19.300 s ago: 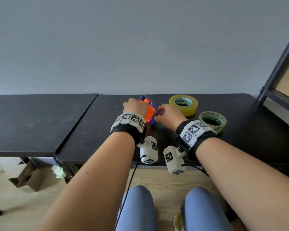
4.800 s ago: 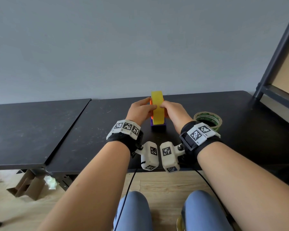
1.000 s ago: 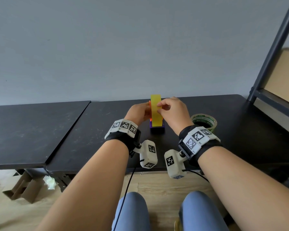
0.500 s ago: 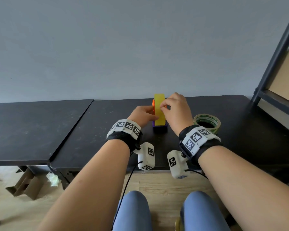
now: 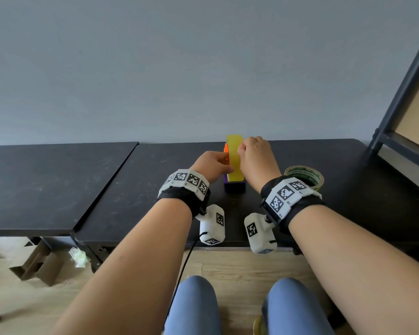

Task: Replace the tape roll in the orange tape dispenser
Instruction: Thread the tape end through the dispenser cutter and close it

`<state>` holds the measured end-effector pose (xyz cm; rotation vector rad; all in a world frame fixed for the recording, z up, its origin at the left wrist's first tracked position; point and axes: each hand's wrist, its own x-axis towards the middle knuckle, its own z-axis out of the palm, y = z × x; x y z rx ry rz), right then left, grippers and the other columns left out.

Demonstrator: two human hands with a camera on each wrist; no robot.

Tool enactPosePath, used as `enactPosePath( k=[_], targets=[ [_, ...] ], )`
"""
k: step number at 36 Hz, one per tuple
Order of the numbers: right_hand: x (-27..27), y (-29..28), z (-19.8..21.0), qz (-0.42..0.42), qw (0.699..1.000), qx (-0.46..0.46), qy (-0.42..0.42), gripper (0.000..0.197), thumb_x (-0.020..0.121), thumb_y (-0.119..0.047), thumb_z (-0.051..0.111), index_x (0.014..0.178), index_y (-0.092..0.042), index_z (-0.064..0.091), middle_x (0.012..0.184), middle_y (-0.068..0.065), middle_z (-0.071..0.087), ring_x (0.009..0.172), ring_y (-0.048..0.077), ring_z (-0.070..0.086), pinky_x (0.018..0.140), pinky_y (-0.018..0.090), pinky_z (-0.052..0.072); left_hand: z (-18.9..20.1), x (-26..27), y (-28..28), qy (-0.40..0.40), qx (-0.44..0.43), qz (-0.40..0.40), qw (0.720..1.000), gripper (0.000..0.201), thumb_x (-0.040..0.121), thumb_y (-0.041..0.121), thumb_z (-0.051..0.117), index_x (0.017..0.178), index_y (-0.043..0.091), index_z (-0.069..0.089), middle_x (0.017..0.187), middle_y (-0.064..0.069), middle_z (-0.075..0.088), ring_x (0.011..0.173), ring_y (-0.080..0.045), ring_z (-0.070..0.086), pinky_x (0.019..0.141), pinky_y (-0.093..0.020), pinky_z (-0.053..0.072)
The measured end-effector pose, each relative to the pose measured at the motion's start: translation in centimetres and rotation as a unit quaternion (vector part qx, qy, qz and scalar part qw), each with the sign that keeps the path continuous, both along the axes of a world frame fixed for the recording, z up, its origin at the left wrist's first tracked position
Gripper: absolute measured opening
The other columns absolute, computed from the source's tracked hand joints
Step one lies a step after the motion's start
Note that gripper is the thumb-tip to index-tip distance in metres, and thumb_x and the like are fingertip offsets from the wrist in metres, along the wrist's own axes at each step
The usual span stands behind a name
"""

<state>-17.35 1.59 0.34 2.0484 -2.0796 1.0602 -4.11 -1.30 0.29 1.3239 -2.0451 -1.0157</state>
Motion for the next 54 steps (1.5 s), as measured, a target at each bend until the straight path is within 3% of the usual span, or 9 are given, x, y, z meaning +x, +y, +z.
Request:
enactPosePath(
  k=[14,19,27,31,35,40,43,47,54],
  targets=[
    [-0.2,-0.8,1.2,-0.019,0.984,0.010,-0.177,0.035,0.101,-0.029,0.033,0.091,-0.003,0.055,0.085,0.009,0.052,0.079,0.026,0.048,0.068,0.033,0.032,0.0,0.3,0.6,-0.012,0.013,0.007,1.000,0.050,0.086,0.019,0.069,0.134,0.016,0.059,0.128,-0.003,0.067,0.120,-0.018,0.061,0.110,-0.036,0.041],
    [0.0,-0.4,1.1,-0.005,0.969,-0.005,-0.245,0.022,0.097,-0.025,0.045,0.105,-0.007,0.056,0.104,0.006,0.059,0.093,0.022,0.054,0.076,0.031,0.041,0.0,0.4,0.8,0.011,0.036,0.024,0.999,0.050,0.082,0.020,0.073,0.131,0.017,0.063,0.123,0.000,0.070,0.116,-0.014,0.063,0.102,-0.026,0.041],
    [-0.5,0.2,1.1,-0.007,0.937,0.034,-0.348,0.027,0.096,-0.029,0.041,0.114,-0.014,0.055,0.106,0.000,0.058,0.097,0.018,0.055,0.078,0.029,0.039,-0.1,0.3,0.0,0.029,0.090,0.031,0.995,0.062,0.066,0.005,0.064,0.127,0.015,0.065,0.114,-0.005,0.073,0.110,-0.021,0.067,0.103,-0.041,0.050],
    [-0.7,-0.3,1.3,-0.020,0.926,0.062,-0.372,0.034,0.093,-0.039,0.048,0.107,-0.010,0.058,0.102,0.005,0.060,0.097,0.022,0.057,0.088,0.038,0.047,0.5,0.0,0.3,0.042,0.109,0.047,0.992,0.054,0.082,-0.017,0.038,0.127,0.000,0.062,0.122,-0.021,0.067,0.119,-0.031,0.062,0.103,-0.043,0.049],
    [-0.7,-0.4,1.6,-0.021,0.917,0.089,-0.389,0.029,0.087,-0.031,0.053,0.071,-0.007,0.057,0.072,0.006,0.055,0.076,0.026,0.055,0.080,0.044,0.049,1.0,-0.3,0.5,0.109,0.160,0.074,0.978,0.036,0.095,-0.011,0.037,0.127,-0.009,0.053,0.131,-0.032,0.057,0.122,-0.044,0.057,0.095,-0.045,0.050],
    [-0.6,0.0,1.8,0.007,0.890,0.119,-0.440,0.020,0.086,-0.016,0.050,0.091,0.000,0.061,0.087,0.015,0.056,0.077,0.027,0.055,0.072,0.040,0.049,1.1,-0.7,0.1,0.191,0.213,0.157,0.945,0.038,0.104,0.029,0.036,0.103,-0.001,0.060,0.085,-0.014,0.066,0.073,-0.027,0.063,0.084,-0.041,0.054],
    [-0.7,0.1,1.6,0.007,0.896,0.116,-0.429,0.032,0.089,-0.016,0.047,0.104,0.009,0.059,0.082,0.011,0.053,0.080,0.027,0.053,0.081,0.046,0.051,1.2,-0.9,-0.3,0.198,0.218,0.177,0.939,0.045,0.103,0.037,0.036,0.081,0.005,0.059,0.074,-0.009,0.062,0.062,-0.021,0.058,0.067,-0.032,0.051],
    [-0.8,0.4,1.6,0.006,0.911,0.111,-0.398,0.022,0.088,-0.017,0.046,0.094,-0.001,0.060,0.081,0.007,0.053,0.083,0.026,0.053,0.086,0.048,0.050,1.5,-1.3,-0.3,0.211,0.218,0.174,0.937,0.040,0.101,0.033,0.046,0.073,0.007,0.057,0.070,-0.007,0.059,0.058,-0.016,0.056,0.057,-0.024,0.046],
    [-0.6,1.0,1.0,0.021,0.903,0.096,-0.419,0.031,0.084,-0.021,0.050,0.103,0.001,0.062,0.077,0.004,0.056,0.078,0.022,0.056,0.083,0.046,0.054,1.7,-1.8,-0.1,0.269,0.236,0.180,0.916,0.027,0.100,0.010,0.047,0.075,0.003,0.056,0.077,-0.011,0.058,0.066,-0.021,0.055,0.066,-0.030,0.049]
  ],
)
